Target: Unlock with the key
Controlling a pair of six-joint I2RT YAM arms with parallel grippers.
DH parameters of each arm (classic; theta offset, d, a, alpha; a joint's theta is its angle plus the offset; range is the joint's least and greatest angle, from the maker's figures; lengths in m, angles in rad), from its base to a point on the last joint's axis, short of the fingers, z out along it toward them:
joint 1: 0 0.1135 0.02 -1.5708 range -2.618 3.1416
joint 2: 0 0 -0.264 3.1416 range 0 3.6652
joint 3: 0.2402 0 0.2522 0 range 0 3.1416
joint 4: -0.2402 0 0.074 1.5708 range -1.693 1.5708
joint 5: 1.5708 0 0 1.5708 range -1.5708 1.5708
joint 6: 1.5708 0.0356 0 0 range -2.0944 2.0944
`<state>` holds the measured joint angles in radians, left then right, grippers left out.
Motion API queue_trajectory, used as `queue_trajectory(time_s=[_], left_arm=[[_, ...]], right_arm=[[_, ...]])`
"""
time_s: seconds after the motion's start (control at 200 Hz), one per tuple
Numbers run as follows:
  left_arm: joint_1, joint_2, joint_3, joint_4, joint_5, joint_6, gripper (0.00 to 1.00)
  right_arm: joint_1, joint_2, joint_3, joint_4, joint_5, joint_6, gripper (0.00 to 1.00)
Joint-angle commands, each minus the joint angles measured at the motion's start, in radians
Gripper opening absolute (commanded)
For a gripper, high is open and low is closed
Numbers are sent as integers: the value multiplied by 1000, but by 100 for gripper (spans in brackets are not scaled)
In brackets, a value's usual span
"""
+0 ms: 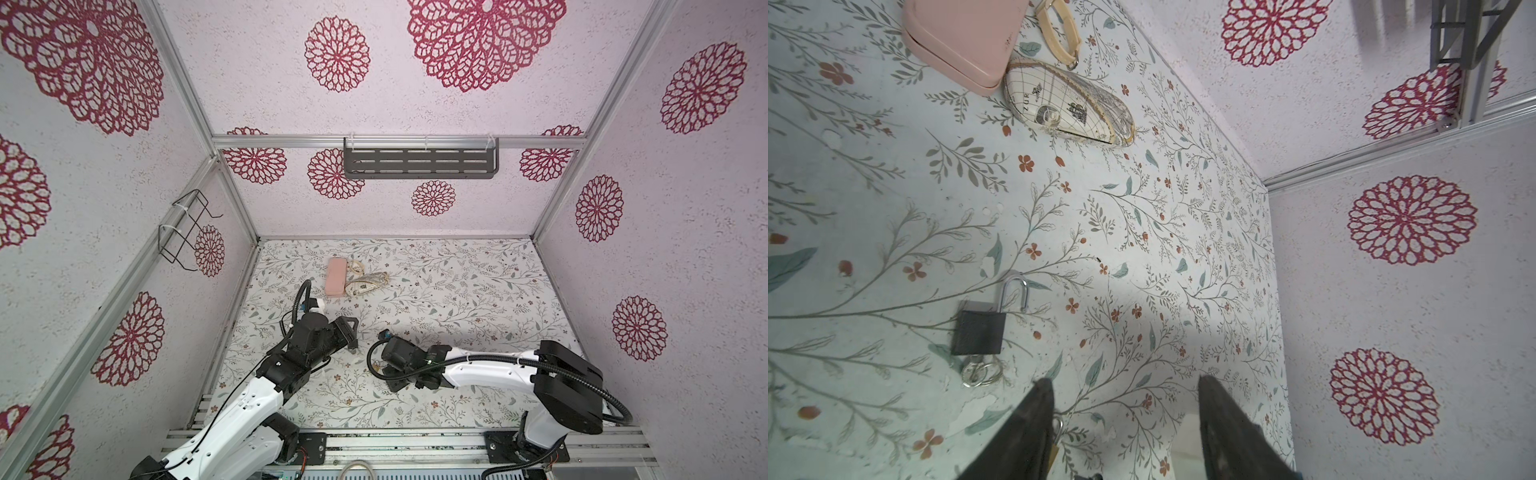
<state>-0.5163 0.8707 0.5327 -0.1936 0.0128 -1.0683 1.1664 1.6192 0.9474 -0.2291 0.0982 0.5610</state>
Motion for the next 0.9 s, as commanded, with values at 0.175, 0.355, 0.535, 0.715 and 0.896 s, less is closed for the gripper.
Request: queue_trajectory(time_s=[0.175, 0.355, 0.535, 0.715, 0.896], left_arm=[[-21, 52, -29, 163, 54, -37, 57], [-54, 120, -4, 219, 72, -10, 57], [-92, 187, 27, 309, 111, 33, 56], [-129, 232, 29, 402, 120, 64, 55], [-154, 274, 27, 471, 133, 73, 53]], right_arm=[[-51, -162, -66, 122, -8, 17, 0], [-100, -244, -95, 188, -33, 20, 0], [-163, -301, -108, 227, -76, 20, 0], [-204, -336, -139, 294, -122, 50, 0], [-215, -350, -153, 330, -123, 62, 0]])
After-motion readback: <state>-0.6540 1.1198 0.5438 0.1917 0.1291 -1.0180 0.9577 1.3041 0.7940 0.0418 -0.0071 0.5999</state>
